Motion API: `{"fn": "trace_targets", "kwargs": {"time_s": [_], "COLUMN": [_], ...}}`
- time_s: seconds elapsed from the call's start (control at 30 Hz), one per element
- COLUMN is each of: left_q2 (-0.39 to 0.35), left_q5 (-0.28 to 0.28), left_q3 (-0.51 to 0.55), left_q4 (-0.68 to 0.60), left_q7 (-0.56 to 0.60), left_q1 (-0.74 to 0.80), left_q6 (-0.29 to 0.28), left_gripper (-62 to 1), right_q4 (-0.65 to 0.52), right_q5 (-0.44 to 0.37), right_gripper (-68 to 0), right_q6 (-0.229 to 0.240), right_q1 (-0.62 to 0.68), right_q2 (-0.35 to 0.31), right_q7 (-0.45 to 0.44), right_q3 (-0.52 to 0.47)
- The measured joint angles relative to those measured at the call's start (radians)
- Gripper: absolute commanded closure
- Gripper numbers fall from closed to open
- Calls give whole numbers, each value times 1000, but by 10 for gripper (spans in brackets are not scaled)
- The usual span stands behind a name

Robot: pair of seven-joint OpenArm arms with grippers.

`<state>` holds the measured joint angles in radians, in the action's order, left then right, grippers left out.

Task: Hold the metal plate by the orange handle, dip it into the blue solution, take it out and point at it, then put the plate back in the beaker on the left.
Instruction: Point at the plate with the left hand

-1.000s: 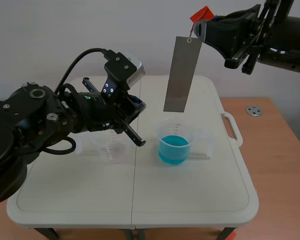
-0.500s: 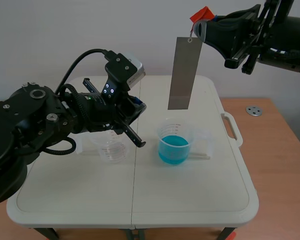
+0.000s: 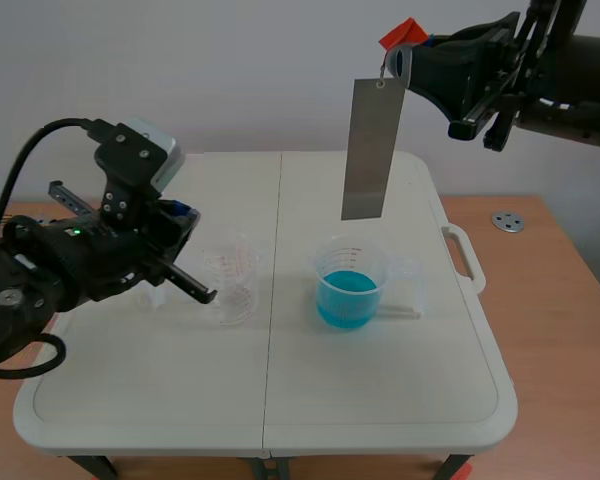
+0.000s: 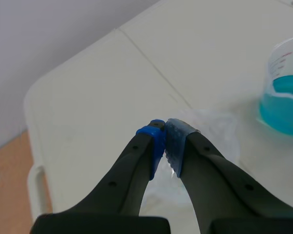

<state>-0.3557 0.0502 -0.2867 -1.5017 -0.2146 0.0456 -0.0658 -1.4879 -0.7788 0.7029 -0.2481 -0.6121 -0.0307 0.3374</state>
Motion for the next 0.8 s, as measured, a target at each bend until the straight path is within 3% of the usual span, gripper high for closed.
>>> {"fn": "trace_targets", "kwargs": {"time_s": [0.2,0.37,0.6,0.8], "left_q2": [-99,-165,-182,-182], "left_q5": [2,3,6,8], "left_q3": [117,225,340,363], "left_q4": [-164,-229,-230,-226], "left_q7": [32,32,29,30], "left_q1": [215,401,640,780], "left_q6": [29,32,41,44], "left_gripper": [-27,-27,-27,-27], "right_q4": [0,0,0,0], "right_q5": [0,0,0,1], "right_gripper": [-15,-15,-15,-15], "right_q6": [0,0,0,-3], "right_q1": [6,17,17,29], "right_q2": [0,25,56,63], "right_q7": [0,46,77,97], "right_q3": [-1,-2,-2,-2]}}
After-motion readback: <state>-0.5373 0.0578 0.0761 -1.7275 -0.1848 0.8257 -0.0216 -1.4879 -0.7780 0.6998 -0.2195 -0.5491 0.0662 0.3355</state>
